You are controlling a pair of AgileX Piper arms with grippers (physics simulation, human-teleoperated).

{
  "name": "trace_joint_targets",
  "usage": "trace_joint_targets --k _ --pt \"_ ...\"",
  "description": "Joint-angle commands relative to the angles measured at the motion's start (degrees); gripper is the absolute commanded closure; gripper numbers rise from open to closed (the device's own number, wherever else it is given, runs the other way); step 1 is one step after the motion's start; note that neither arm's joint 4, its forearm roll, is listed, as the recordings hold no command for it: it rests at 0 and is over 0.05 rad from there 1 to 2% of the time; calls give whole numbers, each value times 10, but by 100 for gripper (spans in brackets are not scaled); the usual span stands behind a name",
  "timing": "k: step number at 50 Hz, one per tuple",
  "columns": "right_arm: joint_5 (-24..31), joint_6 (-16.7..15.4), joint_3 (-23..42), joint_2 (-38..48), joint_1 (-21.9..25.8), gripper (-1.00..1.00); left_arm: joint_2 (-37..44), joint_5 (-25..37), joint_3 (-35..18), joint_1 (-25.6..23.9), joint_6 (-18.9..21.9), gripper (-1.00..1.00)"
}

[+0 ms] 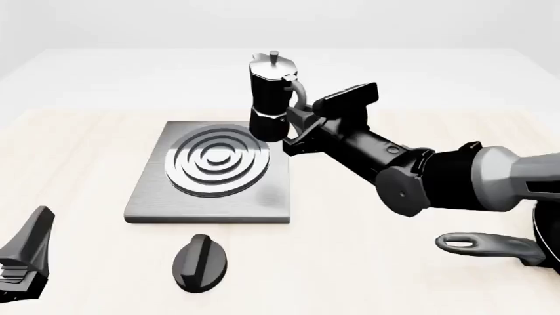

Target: Put the moka pot on the stove.

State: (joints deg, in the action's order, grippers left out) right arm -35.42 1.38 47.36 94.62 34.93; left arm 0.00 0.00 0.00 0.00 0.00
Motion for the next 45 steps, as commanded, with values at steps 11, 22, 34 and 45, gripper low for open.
trace_joint_targets --k 11,22,34,45 --pt "4 5 56 49 21 100 0 0 0 0 0 -100" --pt "-1 8 74 77 30 100 0 0 0 0 0 -100" --pt "-3 14 93 103 40 100 0 0 0 0 0 -100" --pt "-8 20 109 130 49 100 0 0 0 0 0 -100"
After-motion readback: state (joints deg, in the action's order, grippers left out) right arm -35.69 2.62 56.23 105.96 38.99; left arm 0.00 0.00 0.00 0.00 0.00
